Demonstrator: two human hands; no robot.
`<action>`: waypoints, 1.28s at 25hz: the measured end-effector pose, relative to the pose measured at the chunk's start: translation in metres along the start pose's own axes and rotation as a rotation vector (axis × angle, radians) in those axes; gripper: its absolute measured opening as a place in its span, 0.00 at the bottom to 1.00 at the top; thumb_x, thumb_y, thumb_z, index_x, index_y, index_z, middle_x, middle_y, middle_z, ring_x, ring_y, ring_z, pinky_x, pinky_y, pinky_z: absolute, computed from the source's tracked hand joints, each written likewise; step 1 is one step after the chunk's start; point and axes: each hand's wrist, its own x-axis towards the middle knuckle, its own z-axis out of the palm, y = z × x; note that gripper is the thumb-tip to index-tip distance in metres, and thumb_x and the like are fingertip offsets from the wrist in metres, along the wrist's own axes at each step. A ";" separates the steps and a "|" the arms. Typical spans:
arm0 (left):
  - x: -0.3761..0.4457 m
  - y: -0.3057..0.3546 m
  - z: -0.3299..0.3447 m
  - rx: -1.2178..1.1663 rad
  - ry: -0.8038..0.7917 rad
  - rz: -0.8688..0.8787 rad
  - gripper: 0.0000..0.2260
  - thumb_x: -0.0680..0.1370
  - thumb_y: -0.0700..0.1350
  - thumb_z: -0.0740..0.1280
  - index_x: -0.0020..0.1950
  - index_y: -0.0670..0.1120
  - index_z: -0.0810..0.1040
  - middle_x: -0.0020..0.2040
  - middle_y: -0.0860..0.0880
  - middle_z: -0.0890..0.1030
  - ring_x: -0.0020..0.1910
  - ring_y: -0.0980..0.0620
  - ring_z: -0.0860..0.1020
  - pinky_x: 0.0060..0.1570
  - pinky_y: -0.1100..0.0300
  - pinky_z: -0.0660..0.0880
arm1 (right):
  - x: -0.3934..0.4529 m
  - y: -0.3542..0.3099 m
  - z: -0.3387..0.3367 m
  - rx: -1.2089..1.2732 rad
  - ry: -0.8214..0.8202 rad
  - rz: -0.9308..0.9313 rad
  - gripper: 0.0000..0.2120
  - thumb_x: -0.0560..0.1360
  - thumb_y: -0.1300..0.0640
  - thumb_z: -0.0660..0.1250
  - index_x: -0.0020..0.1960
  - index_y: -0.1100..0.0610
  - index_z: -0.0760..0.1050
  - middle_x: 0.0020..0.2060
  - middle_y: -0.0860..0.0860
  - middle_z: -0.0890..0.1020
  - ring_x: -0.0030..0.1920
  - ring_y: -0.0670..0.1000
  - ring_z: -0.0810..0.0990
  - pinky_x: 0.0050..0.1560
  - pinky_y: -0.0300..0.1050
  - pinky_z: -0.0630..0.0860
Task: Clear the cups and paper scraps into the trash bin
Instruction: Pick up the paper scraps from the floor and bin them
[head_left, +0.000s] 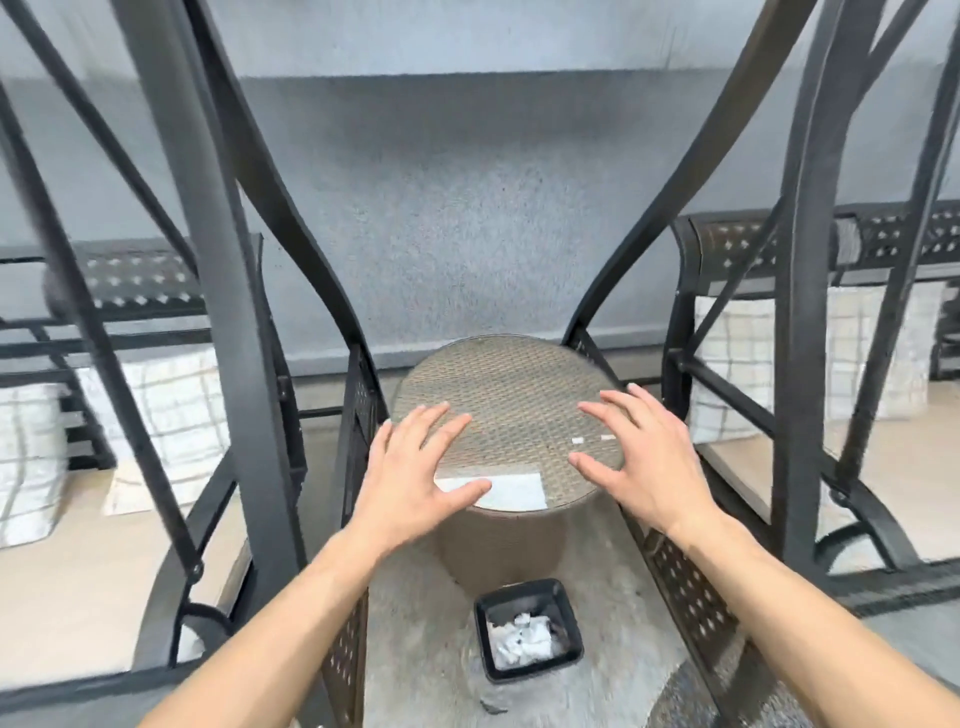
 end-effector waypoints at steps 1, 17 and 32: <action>-0.009 0.004 -0.012 0.005 0.023 -0.009 0.37 0.69 0.74 0.59 0.74 0.60 0.63 0.76 0.54 0.63 0.77 0.51 0.56 0.75 0.44 0.49 | -0.005 -0.003 -0.009 0.004 0.013 -0.023 0.29 0.71 0.36 0.66 0.69 0.46 0.70 0.69 0.48 0.71 0.75 0.53 0.59 0.71 0.56 0.60; -0.269 -0.038 -0.184 0.217 0.179 -0.585 0.37 0.69 0.75 0.57 0.75 0.63 0.56 0.79 0.56 0.55 0.78 0.54 0.49 0.76 0.46 0.43 | -0.041 -0.236 0.030 0.263 -0.180 -0.585 0.31 0.71 0.31 0.60 0.71 0.41 0.65 0.72 0.46 0.67 0.76 0.52 0.53 0.72 0.60 0.56; -0.732 -0.051 -0.364 0.508 0.401 -1.261 0.37 0.69 0.74 0.53 0.75 0.60 0.61 0.78 0.54 0.58 0.78 0.51 0.53 0.76 0.46 0.44 | -0.280 -0.657 0.050 0.508 -0.371 -1.221 0.32 0.71 0.32 0.63 0.72 0.41 0.64 0.72 0.47 0.66 0.75 0.53 0.55 0.72 0.58 0.57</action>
